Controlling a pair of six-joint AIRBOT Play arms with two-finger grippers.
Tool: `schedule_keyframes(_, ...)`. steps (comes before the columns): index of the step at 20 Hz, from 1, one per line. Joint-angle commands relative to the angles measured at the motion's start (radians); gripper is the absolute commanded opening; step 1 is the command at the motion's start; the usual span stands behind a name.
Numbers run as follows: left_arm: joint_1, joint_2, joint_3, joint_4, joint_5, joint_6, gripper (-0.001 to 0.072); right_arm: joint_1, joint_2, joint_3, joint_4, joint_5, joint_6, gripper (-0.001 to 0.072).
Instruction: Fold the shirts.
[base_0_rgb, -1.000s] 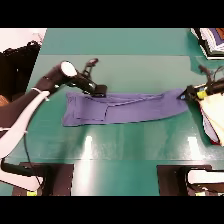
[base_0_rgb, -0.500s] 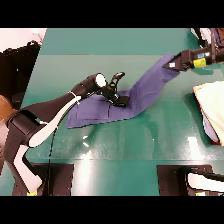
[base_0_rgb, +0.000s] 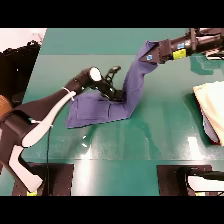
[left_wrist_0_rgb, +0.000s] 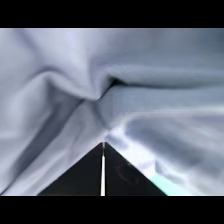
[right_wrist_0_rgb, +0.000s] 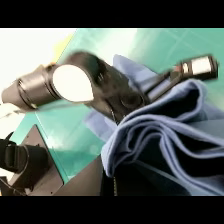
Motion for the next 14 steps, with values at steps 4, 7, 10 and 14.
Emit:
schedule_keyframes(4, 0.249, 0.233, 0.004, 0.230, -0.170, 0.009, 0.0022, 0.212, -0.094, 0.059, 0.010, -0.101, -0.055, 0.0014)
schedule_keyframes(7, 0.387, 0.346, 0.004, 0.293, -0.233, 0.034, 0.0022, 0.378, -0.210, 0.110, 0.008, -0.224, -0.102, 0.0015)
schedule_keyframes(10, 0.488, 0.425, 0.004, 0.296, -0.245, 0.033, 0.0022, 0.517, -0.352, 0.193, 0.000, -0.311, -0.160, 0.0029)
schedule_keyframes(14, 0.541, 0.465, 0.005, 0.296, -0.263, 0.033, 0.0022, 0.586, -0.461, 0.257, -0.001, -0.293, -0.215, 0.0542)
